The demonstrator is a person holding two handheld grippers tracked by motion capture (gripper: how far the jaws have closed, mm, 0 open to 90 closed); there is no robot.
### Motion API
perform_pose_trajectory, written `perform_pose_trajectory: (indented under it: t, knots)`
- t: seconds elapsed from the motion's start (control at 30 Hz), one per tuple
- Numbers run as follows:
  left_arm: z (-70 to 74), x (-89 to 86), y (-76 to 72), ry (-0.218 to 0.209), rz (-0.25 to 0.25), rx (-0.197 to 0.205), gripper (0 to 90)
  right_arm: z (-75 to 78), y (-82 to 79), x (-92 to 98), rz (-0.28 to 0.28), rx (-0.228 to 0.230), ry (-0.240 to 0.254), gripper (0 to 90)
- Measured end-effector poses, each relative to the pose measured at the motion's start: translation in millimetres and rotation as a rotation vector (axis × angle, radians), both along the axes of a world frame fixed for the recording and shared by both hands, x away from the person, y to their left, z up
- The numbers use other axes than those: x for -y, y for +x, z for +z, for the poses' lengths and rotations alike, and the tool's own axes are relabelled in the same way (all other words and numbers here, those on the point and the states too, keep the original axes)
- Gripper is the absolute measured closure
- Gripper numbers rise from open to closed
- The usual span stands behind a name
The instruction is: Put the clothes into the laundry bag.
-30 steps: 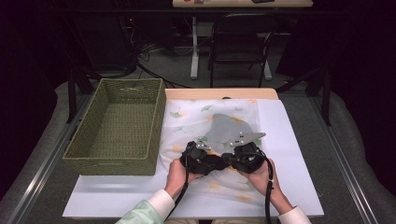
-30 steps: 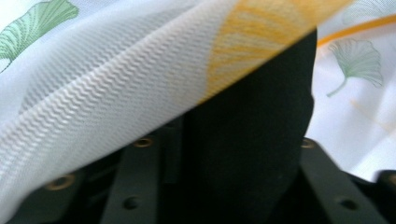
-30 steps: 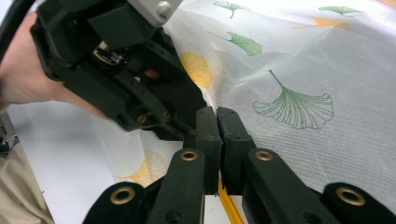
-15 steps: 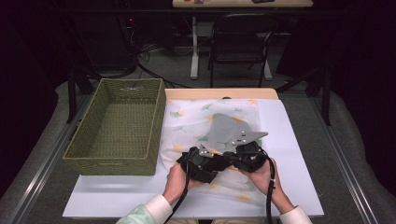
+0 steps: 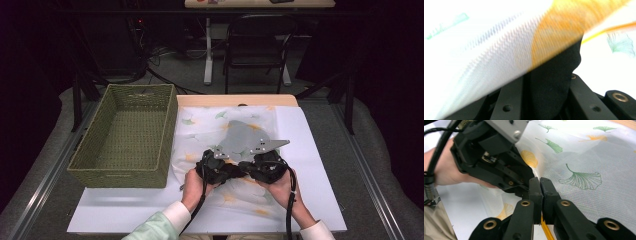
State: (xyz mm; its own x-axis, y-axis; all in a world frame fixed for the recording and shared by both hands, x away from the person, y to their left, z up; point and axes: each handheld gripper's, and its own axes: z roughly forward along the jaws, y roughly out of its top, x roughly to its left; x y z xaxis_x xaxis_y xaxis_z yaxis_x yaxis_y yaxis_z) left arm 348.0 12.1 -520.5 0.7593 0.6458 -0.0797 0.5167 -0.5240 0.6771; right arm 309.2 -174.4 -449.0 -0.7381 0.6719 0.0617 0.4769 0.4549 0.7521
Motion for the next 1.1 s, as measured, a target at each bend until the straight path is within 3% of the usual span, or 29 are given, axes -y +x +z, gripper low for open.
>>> perform_pose_trajectory:
  t: [0.13,0.2,0.23,0.27,0.5,0.53,0.57,0.63,0.77,0.93,1.1]
  knots:
    - [-1.0,4.1,6.7,-0.025,0.044,0.027,78.1,2.0,-1.0,0.1,0.001,-0.001,0.014,88.2]
    - [-2.9,5.0,8.6,-0.012,0.034,0.01,72.6,0.7,-0.1,0.5,-0.002,-0.005,0.014,88.1]
    - [-3.1,-1.9,0.7,0.058,-0.035,-0.007,68.2,-1.0,0.3,1.1,-0.004,-0.012,0.012,88.1]
    - [-3.1,-1.9,0.7,0.058,-0.035,-0.007,44.5,-1.0,0.3,1.1,-0.004,-0.012,0.012,88.1]
    - [-3.1,-1.9,0.7,0.058,-0.035,-0.007,44.5,-3.3,2.0,4.6,-0.006,-0.014,0.004,88.1]
    - [-3.5,-8.4,-8.2,0.097,-0.055,-0.008,44.5,-3.3,2.0,4.6,-0.006,-0.014,0.004,88.1]
    - [-3.2,-10.7,-10.7,0.104,-0.06,-0.009,35.8,-3.1,1.8,5.0,-0.013,-0.011,0.005,88.1]
    - [-1.7,-16.1,-16.6,0.115,-0.056,-0.007,32.9,-3.7,1.6,4.5,-0.011,-0.015,0.002,88.1]
    - [-4.1,-26.0,-23.2,0.126,-0.052,-0.019,36.0,-3.6,1.7,3.4,-0.011,-0.01,0.001,88.1]
    - [-17.1,-27.5,-18.7,0.116,-0.053,-0.053,44.1,-4.1,1.9,2.1,-0.006,-0.014,-0.001,88.1]
    - [-20.1,-24.3,-13.3,0.101,-0.051,-0.044,68.7,-5.0,2.1,1.5,0.0,-0.022,-0.002,88.1]
